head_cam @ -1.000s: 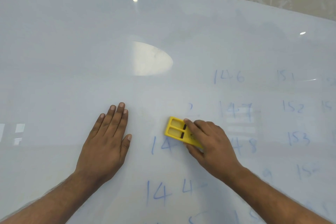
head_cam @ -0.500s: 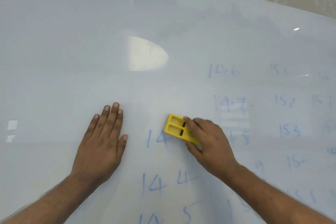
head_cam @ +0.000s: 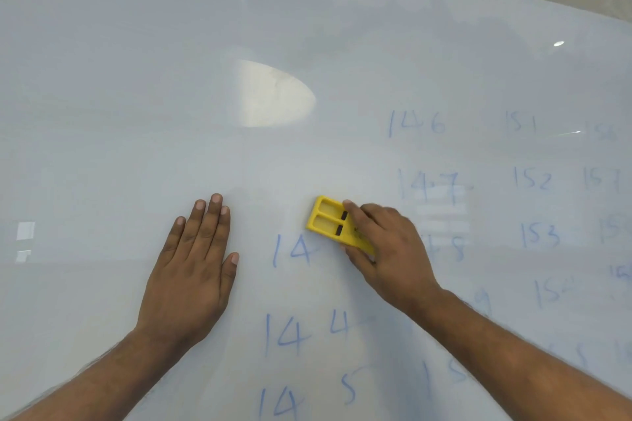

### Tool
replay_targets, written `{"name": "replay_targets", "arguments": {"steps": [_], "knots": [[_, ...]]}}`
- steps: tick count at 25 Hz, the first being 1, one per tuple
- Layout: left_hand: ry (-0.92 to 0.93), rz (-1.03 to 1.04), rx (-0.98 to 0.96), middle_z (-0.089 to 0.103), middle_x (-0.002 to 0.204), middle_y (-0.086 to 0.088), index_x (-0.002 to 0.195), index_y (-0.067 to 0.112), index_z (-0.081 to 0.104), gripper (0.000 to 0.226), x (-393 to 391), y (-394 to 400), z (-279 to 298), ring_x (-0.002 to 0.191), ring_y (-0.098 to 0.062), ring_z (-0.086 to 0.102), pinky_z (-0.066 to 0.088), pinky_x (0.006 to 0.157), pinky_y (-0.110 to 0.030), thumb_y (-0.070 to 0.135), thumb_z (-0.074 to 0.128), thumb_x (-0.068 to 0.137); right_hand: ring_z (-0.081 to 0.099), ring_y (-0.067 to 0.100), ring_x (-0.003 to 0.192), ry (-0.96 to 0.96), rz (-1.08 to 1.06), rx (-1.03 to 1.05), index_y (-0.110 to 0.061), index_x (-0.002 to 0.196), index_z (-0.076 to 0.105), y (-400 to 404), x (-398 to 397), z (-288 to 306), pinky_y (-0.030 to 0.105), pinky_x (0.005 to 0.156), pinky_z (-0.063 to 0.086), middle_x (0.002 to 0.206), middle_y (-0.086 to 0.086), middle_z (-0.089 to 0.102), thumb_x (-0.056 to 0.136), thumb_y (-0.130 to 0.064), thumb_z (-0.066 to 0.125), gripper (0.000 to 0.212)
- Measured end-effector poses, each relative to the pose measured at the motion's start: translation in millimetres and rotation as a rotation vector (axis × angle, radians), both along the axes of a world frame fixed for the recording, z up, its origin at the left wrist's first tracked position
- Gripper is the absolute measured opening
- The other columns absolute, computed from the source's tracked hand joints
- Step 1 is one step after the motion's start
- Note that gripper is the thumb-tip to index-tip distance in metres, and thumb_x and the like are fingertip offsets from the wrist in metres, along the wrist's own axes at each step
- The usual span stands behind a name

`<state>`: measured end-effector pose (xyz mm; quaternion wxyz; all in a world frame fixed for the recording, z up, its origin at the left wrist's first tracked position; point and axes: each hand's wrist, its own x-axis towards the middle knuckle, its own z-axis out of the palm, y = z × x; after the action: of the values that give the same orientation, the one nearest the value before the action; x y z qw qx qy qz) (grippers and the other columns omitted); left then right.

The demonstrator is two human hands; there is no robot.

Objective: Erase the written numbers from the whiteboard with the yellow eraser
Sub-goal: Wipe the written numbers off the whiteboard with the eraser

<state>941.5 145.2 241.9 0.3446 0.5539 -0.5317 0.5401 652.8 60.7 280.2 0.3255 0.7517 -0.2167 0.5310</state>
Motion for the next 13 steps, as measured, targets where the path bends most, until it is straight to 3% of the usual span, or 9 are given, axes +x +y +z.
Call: {"name": "replay_targets", "arguments": {"steps": [6,13], "knots": [[-0.031,-0.006,-0.002,0.016,0.168,-0.011,0.157,0.003,0.021,0.063,2.6,-1.2,-9.0,0.156,-0.025,0.015,0.014,0.126,-0.044,0.033,0.027,0.102,0.055,0.023,0.098,0.203,-0.036,-0.062,-0.018,0.142,0.045,-10.3,-33.2,-42.6,0.033,0.082,0.045,0.118,0.0,0.057,0.096,-0.037,0.051,0.049],[-0.033,0.001,0.004,0.016,0.168,-0.01,0.157,0.003,0.02,0.063,0.4,-3.0,-18.9,0.156,-0.024,0.014,0.016,0.125,-0.045,0.033,0.028,0.102,0.057,0.028,0.099,-0.024,-0.008,-0.002,-0.015,0.139,0.05,-4.1,-12.5,-3.5,0.04,0.081,0.047,0.117,0.005,0.059,0.085,-0.031,0.064,0.058]]}}
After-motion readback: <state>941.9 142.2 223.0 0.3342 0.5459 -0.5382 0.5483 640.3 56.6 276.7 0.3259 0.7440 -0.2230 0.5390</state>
